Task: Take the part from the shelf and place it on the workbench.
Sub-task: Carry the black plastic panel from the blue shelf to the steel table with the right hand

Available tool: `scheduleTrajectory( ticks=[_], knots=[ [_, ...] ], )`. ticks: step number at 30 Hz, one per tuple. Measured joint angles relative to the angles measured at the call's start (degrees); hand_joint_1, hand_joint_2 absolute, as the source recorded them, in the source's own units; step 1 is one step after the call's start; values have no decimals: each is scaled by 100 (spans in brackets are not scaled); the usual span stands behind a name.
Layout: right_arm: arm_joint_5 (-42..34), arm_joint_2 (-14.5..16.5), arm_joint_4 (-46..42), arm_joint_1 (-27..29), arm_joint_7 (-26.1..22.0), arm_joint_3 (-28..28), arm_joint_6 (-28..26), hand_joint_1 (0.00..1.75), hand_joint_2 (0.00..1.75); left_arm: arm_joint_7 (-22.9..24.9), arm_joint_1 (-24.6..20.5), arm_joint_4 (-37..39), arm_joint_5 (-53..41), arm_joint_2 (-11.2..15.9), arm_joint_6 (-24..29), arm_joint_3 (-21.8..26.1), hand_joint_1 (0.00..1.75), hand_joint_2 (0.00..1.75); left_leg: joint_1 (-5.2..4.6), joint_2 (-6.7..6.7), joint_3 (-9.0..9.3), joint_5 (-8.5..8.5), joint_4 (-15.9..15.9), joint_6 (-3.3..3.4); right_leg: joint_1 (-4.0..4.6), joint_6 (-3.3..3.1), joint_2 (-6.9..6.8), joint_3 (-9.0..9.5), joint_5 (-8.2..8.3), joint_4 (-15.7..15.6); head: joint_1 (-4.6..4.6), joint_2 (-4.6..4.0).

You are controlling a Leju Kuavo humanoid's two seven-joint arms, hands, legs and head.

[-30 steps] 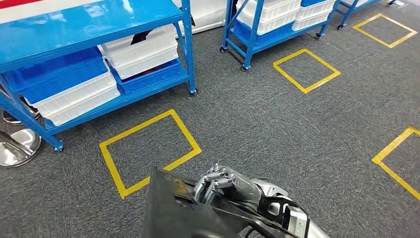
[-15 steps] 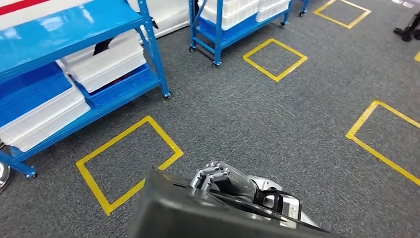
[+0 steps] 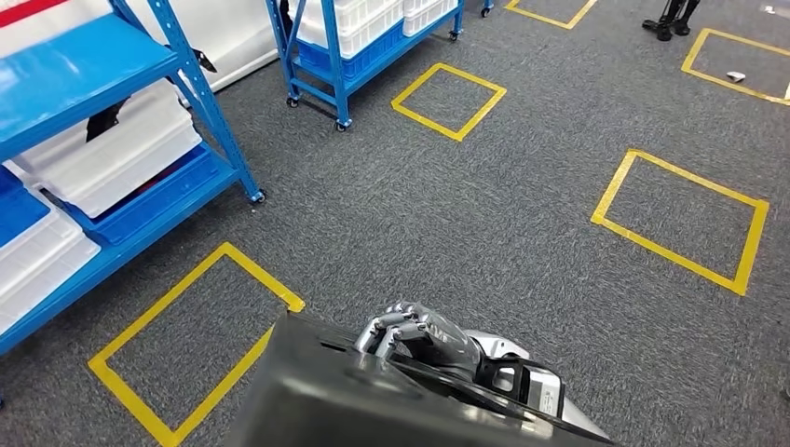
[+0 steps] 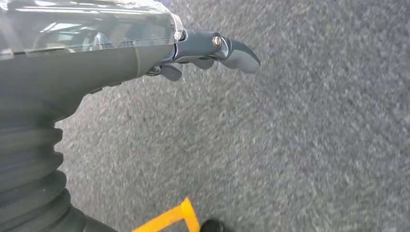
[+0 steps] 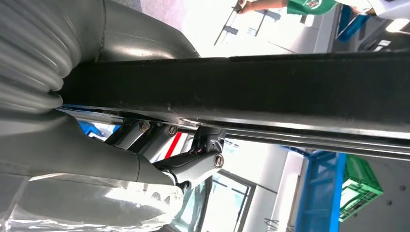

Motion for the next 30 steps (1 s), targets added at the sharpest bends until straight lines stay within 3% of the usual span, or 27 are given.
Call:
scheduleTrajectory(
  ticks=[2, 4, 5, 6, 7, 8, 10, 12, 15, 17, 18, 20, 21, 22, 23, 24, 26, 28, 30],
  knots=[
    [7, -1, -12, -2, -1, -1, -19, 175, 175, -12, -12, -1, -1, 1, -8, -1, 0, 175, 29, 124, 91, 43, -133, 29, 17, 65, -211, -92, -135, 207, 1, 0],
    [20, -1, -23, -7, -2, -2, -38, 175, 175, -28, -9, -2, -1, -2, -16, -1, 0, 175, 41, 263, 158, 43, -200, 48, 0, 135, -542, -427, -460, 850, 1, 0],
    [34, -1, -25, -1, -1, -2, -44, 175, 175, -35, -3, -2, -1, -2, -19, -1, 0, 175, 43, 339, 172, 28, -201, 48, -37, 169, -626, -638, -602, 1223, 1, 0],
    [49, -2, -25, 11, -1, -2, -51, 175, 175, -40, 2, -2, -1, -2, -23, -2, 0, 175, 47, 411, 184, 8, -197, 37, -80, 203, -668, -797, -657, 1483, 1, 0],
    [62, -3, -26, 23, -1, -2, -56, 175, 175, -46, 2, -2, -1, -3, -31, -5, 0, 175, 56, 482, 201, -15, -191, 19, -123, 239, -693, -848, -594, 1529, 1, 0],
    [70, -4, -29, 30, 0, -2, -61, 175, 175, -54, -2, -2, -1, -3, -38, -8, 0, 175, 71, 549, 225, -45, -179, -8, -163, 275, -725, -777, -428, 1349, 0, 0],
    [78, -4, -51, 30, 0, -5, -69, 175, 175, -72, -12, -1, -1, 0, -52, -13, 0, 175, 100, 667, 285, -132, -132, -86, -199, 341, -906, -397, -43, 592, 1, 0],
    [89, -3, -89, 27, 0, -10, -73, 175, 175, -87, -21, 1, -1, 16, -61, -14, 0, 175, 93, 758, 327, -219, -77, -178, -179, 308, -1026, -154, 88, 113, -1, 0],
    [115, -2, -136, 22, -1, -24, -82, 175, 175, -115, -41, 2, -1, 23, -73, -14, 0, 175, 100, 862, 386, -277, -87, -289, -140, 168, -893, -152, 52, 69, -1, 0],
    [131, -2, -179, 2, -1, -27, -103, 175, 175, -154, -57, -1, 1, 15, -90, -14, 0, 175, 132, 719, 337, -424, 82, -323, -141, 89, -790, -136, 54, 49, -2, 0],
    [145, -1, -200, -14, -2, -27, -125, 175, 175, -172, -60, -2, 0, 10, -98, -14, 0, 175, 139, 589, 217, -576, 348, -321, -138, 56, -739, -125, 54, 40, -2, 0],
    [218, -1, -220, -35, -1, -26, -208, 175, 175, -193, -44, -2, 0, 7, -104, -14, 0, 175, 123, 398, -196, -928, 1171, -288, -100, 8, -615, -118, 46, 40, -2, 0],
    [277, -2, -232, -21, -1, -26, -268, 175, 175, -197, -28, -2, -1, 7, -104, -14, 0, 175, 108, 369, -393, -1015, 1510, -268, -75, -7, -541, -112, 42, 41, -1, 0],
    [341, -3, -253, 6, 0, -26, -340, 175, 175, -197, -12, -2, 0, 5, -104, -14, 0, 175, 93, 354, -518, -997, 1676, -241, -50, -19, -464, -102, 38, 43, -1, 0],
    [408, -3, -285, 38, 0, -26, -422, 175, 175, -196, 0, -2, 0, 5, -104, -14, 0, 175, 76, 341, -537, -859, 1611, -203, -27, -28, -385, -85, 33, 44, -1, 0],
    [464, -5, -323, 70, -1, -25, -501, 175, 175, -192, 5, -2, 0, 5, -103, -14, 0, 175, 56, 300, -455, -626, 1330, -155, -10, -34, -309, -63, 28, 46, 0, 0],
    [545, -11, -388, 106, 0, -11, -639, 175, 175, -169, 10, -1, 1, 16, -101, -12, 0, 175, 22, 55, -195, -197, 591, -51, 6, -33, -168, -33, 18, 50, -1, 0],
    [580, -20, -427, 121, 1, 13, -691, 175, 175, -131, 15, 0, 1, 40, -100, -2, 0, 175, 1, -138, -28, -90, 173, -7, -17, 6, -36, -61, 30, 51, -3, 0],
    [596, -30, -452, 136, 5, 40, -671, 175, 175, -97, 7, 0, 1, 64, -107, 26, 0, 175, -5, -75, 33, -104, 50, 2, -45, 78, 94, -96, 63, 28, -6, 0]
  ],
)
